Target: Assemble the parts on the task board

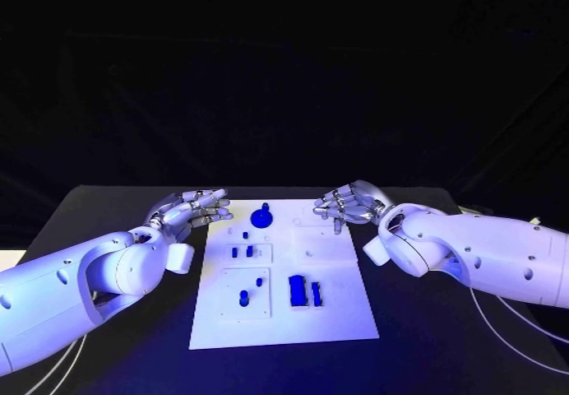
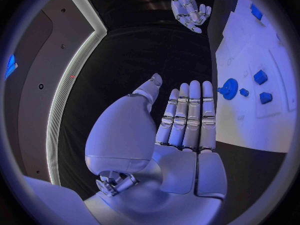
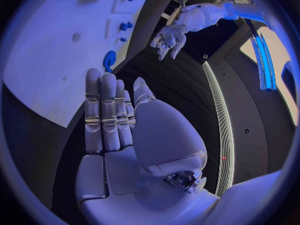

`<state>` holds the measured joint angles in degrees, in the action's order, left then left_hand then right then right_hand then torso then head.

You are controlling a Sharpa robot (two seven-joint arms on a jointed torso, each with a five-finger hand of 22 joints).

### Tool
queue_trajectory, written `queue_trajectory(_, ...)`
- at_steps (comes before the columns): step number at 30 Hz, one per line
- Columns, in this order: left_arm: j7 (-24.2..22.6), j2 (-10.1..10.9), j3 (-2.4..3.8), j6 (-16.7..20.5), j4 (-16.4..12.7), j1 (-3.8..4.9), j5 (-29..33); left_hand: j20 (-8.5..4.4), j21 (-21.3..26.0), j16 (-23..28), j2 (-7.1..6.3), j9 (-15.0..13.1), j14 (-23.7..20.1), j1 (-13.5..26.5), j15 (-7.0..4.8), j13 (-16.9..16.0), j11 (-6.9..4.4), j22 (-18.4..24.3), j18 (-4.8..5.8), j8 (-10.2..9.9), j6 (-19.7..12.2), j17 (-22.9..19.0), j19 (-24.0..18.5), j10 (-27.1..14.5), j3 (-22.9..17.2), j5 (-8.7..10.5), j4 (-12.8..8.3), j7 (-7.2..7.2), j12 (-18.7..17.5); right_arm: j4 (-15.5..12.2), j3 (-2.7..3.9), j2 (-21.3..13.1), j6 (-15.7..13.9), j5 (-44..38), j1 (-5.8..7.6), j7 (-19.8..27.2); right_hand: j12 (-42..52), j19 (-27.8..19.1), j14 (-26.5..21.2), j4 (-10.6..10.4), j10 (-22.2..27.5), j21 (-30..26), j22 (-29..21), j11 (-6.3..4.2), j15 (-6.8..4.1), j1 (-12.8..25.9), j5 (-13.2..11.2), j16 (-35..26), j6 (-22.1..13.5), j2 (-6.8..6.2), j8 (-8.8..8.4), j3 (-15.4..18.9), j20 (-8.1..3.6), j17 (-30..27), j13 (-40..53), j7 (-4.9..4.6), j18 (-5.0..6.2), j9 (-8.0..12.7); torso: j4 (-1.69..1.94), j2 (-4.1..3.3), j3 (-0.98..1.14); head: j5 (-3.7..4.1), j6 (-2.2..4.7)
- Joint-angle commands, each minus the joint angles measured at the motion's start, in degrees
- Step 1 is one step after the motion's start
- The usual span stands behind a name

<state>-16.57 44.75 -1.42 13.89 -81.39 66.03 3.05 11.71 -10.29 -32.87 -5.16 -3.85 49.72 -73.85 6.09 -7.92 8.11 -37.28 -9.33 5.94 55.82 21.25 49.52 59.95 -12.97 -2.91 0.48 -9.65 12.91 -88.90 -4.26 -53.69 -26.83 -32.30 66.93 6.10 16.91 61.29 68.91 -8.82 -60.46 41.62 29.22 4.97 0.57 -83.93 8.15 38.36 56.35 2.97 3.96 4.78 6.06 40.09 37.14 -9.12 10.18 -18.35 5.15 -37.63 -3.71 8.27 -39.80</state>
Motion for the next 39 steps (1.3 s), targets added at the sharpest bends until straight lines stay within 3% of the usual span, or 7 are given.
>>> queue_trajectory(1, -4.1, -1.1, 0.05, 1.9, 1.6, -0.14, 2.5, 1.63, 2.9, 6.8, 0.52, 0.0, -0.4, -1.2, 1.43, 1.4, 1.12, 3.1, -0.22, -0.6, -0.5, -3.8, -1.8, -1.2, 0.9, 0.09, 0.0, 0.74, -1.8, 4.1, 0.22, 2.3, 3.9, 18.0, 0.16, 11.1, -5.4, -4.5, -5.8, 0.5, 1.4, -9.1, -5.8, 1.73, 2.17, -1.8, -0.8, -11.1, -1.2, 0.74, -0.37, -0.6, 1.75, -6.7, -7.2, -1.01, 0.19, 1.3, 0.43, 1.01, -0.32, -0.06, 1.18)
queue_trajectory(7, -5.3, -2.9, 0.07, 2.4, 3.9, -0.29, 3.3, 3.18, 6.5, 15.8, 1.6, 0.1, 1.3, -2.9, 2.1, 4.0, 1.53, 8.8, -1.32, -1.4, 0.1, -9.3, -3.0, -0.9, 2.6, 0.15, -0.4, 1.11, -4.7, 9.8, 0.82, 6.1, 4.7, 24.8, 0.21, 14.9, -10.0, -3.2, -3.7, 1.8, -1.1, -22.7, -16.0, 2.12, 3.89, -3.1, -1.3, -24.7, -1.9, 1.1, -0.27, -2.1, 4.5, -17.4, -20.6, -1.56, 0.36, 4.9, 0.83, 1.05, -0.33, -0.18, 2.41)
queue_trajectory(8, -2.2, -2.5, 0.01, 1.4, 3.4, -0.24, 1.5, -1.45, 10.3, 20.3, 5.16, 3.8, -14.3, 20.4, -0.35, 7.9, -1.44, 16.9, 2.36, -5.9, -16.9, -12.5, -16.9, -19.0, 5.5, 2.91, -0.5, 3.65, -6.9, 8.5, 0.76, 5.3, 1.8, 15.2, 0.25, 8.4, -11.9, -20.8, -23.7, 3.8, 17.7, -27.2, -19.1, 0.07, -0.57, 23.1, -3.3, -27.8, -18.1, -2.97, -3.96, -4.8, 1.06, -23.4, -24.4, 1.48, -3.05, 8.6, 0.52, 0.9, -0.29, -0.11, 1.73)
queue_trajectory(12, -2.7, -2.4, 0.08, 2.8, 2.8, -0.51, 1.3, -2.64, 10.3, 22.4, 5.16, 3.8, -18.7, 27.1, -1.08, 7.9, -2.23, 19.9, 2.36, -5.9, -21.8, -13.9, -21.2, -24.0, 6.6, 2.91, -0.5, 4.47, -7.8, 7.8, 1.01, 5.6, 0.4, 16.5, -0.26, 9.5, -12.6, -25.6, -28.9, 4.6, 22.6, -29.8, -21.0, -0.59, -0.57, 30.3, -3.9, -29.8, -22.9, -2.97, -3.96, -4.8, 0.42, -26.0, -26.8, 2.46, -3.14, 10.1, 0.03, 1.38, 0.06, -0.81, 2.05)
queue_trajectory(15, -3.6, -2.2, 0.19, 5.0, 1.9, -0.95, 1.0, -3.7, 10.3, 23.6, 5.16, 3.8, -22.3, 32.6, -1.67, 7.9, -2.86, 21.9, 3.13, -5.9, -25.8, -14.8, -24.5, -28.2, 7.3, 2.91, -0.5, 5.07, -8.4, 6.7, 1.42, 6.0, -1.8, 18.5, -1.09, 11.3, -16.9, -29.8, -33.6, 8.8, 27.1, -31.2, -21.9, -4.97, -0.57, 36.6, -8.2, -30.8, -26.8, -2.97, -3.96, -4.8, -0.33, -27.7, -28.0, 3.26, -4.02, 11.0, -0.75, 2.14, 0.6, -1.93, 2.55)
queue_trajectory(27, -10.5, -0.7, 1.07, 23.1, -5.6, -4.48, -1.9, -6.83, 10.3, 27.2, 5.16, 3.8, -33.0, 48.6, -6.09, 7.9, -8.11, 27.9, 4.97, -5.9, -37.5, -21.3, -34.2, -40.6, 13.0, 2.91, -0.5, 9.65, -12.9, -0.3, 3.97, 8.7, -15.7, 30.9, -6.19, 22.4, -16.9, -41.9, -47.2, 8.8, 39.9, -35.2, -24.7, -4.97, -0.57, 54.8, -8.2, -33.7, -38.2, -2.97, -3.96, -4.8, -6.06, -32.5, -31.5, 9.12, -5.88, 13.9, -4.94, 6.24, 3.56, -7.96, 5.28)
queue_trajectory(39, -13.2, -0.1, 1.42, 30.2, -8.6, -5.87, -3.1, -11.71, 10.3, 32.9, 5.16, 3.8, -39.5, 58.4, -6.09, 7.9, -8.11, 31.5, 9.33, -5.9, -44.6, -21.3, -40.1, -48.1, 13.0, 2.91, -0.5, 9.65, -12.9, -1.1, 4.26, 9.0, -17.3, 32.3, -6.77, 23.7, -16.9, -49.3, -55.4, 8.8, 47.7, -41.6, -29.2, -4.97, -0.57, 65.9, -8.2, -38.4, -45.1, -2.97, -3.96, -4.8, -6.06, -35.4, -37.1, 9.12, -10.18, 18.4, -5.15, 6.45, 3.71, -8.27, 5.42)
